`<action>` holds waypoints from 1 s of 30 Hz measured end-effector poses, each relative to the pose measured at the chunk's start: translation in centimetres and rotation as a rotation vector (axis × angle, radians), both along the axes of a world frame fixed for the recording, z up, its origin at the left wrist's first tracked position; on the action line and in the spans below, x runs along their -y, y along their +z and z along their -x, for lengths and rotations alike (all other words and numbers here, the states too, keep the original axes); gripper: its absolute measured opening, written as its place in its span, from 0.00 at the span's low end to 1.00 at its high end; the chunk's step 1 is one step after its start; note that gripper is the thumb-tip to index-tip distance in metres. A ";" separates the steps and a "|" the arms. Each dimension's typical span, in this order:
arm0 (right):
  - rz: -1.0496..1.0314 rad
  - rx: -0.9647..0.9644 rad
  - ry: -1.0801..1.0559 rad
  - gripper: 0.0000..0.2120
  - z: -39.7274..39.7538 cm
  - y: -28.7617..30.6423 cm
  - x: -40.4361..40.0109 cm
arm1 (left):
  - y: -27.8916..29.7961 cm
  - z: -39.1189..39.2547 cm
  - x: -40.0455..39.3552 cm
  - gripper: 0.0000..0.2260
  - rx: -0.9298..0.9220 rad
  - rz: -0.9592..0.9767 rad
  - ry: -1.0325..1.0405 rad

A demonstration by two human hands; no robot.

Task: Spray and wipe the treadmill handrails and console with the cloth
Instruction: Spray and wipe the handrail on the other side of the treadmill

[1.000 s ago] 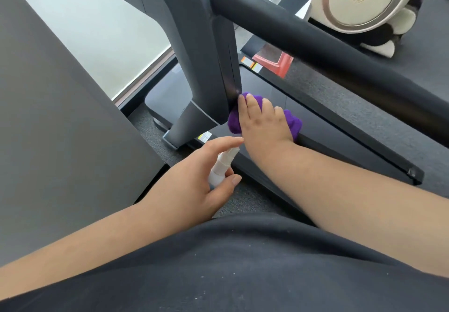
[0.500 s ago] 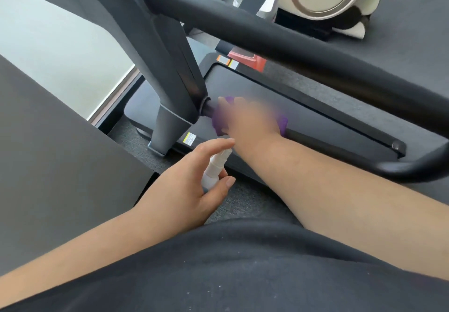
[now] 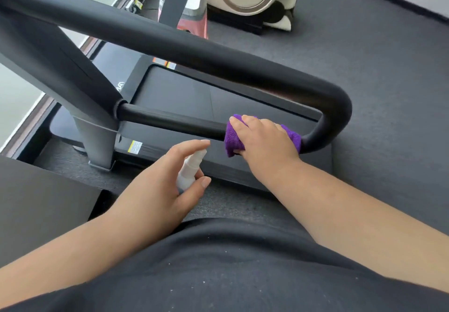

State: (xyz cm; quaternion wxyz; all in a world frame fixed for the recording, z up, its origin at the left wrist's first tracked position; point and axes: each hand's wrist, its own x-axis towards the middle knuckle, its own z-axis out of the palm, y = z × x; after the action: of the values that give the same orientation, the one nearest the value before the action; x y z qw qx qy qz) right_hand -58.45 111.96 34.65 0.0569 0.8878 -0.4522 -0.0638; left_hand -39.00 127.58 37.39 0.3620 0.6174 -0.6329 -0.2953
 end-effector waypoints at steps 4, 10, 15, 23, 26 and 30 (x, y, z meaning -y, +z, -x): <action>-0.049 -0.032 -0.045 0.27 1.1 2.1 -0.1 | 0.4 1.3 0.8 0.23 -0.003 0.020 -0.016; 0.080 -0.187 0.060 0.29 -0.5 5.5 0.2 | 1.6 2.5 1.8 0.27 0.018 0.066 -0.041; 0.084 -0.131 -0.041 0.23 2.4 3.9 0.4 | 1.5 2.9 1.7 0.27 0.010 0.051 -0.016; 0.087 0.068 -0.059 0.30 2.3 -0.2 -1.4 | 1.0 1.6 0.0 0.27 0.034 0.001 0.060; 0.052 0.120 -0.090 0.30 0.3 -0.5 -1.4 | 0.8 0.8 -1.1 0.25 0.061 -0.023 0.098; 0.034 0.120 -0.049 0.31 -3.3 -1.2 -1.6 | 0.5 -0.7 -2.6 0.24 0.063 -0.035 0.130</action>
State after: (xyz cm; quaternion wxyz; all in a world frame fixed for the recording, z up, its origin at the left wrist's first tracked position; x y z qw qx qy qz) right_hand -55.19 113.59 33.42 0.0431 0.8776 -0.4775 -0.0042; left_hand -38.33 130.16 37.88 0.3494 0.6724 -0.5973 -0.2627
